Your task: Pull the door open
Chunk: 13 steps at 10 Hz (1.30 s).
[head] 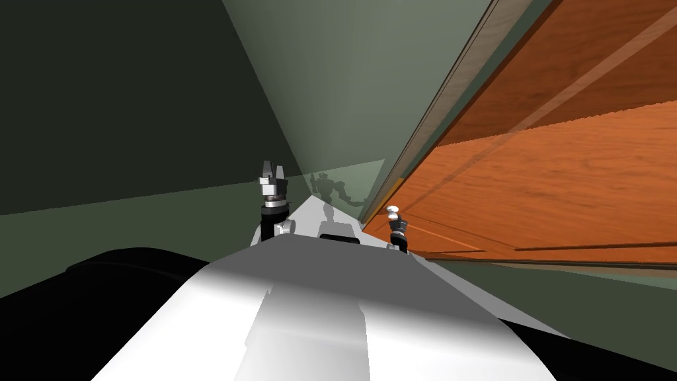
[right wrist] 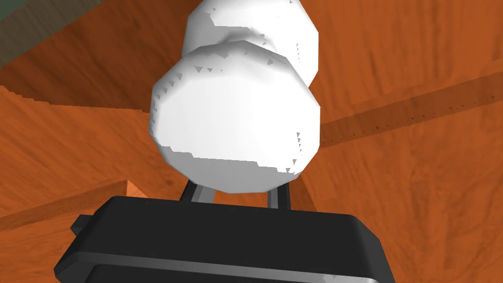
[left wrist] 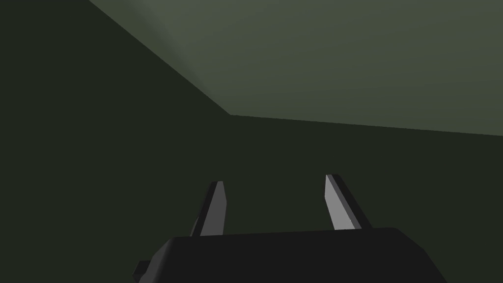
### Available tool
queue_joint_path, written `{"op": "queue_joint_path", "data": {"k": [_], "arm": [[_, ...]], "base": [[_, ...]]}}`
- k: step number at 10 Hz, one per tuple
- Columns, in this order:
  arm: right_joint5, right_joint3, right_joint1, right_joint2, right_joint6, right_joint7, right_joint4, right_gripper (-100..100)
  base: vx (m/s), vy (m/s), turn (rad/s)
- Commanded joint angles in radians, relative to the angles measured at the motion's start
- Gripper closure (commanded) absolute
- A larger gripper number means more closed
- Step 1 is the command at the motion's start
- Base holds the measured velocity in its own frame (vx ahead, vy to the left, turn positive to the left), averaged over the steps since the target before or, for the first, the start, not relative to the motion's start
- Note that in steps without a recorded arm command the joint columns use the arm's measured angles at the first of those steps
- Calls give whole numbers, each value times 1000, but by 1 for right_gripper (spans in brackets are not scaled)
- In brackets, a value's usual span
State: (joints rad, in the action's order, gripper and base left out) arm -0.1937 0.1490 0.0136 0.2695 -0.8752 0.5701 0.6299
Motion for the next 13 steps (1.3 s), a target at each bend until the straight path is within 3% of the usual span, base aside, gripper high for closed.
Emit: {"op": "queue_joint_path", "data": {"k": [1,4,6,8,13], "arm": [[-13,-13,12,-12,-6,47,15,100],[-28,-17,13,-13,-3,88,8,100],[-57,-24,14,-13,4,156,19,100],[-57,-24,14,-13,4,170,19,100],[-98,-36,16,-15,14,292,23,100]], "base": [[-49,-19,61],[-51,-16,55],[-50,-11,82],[-37,-21,35],[-40,-10,58]]}}
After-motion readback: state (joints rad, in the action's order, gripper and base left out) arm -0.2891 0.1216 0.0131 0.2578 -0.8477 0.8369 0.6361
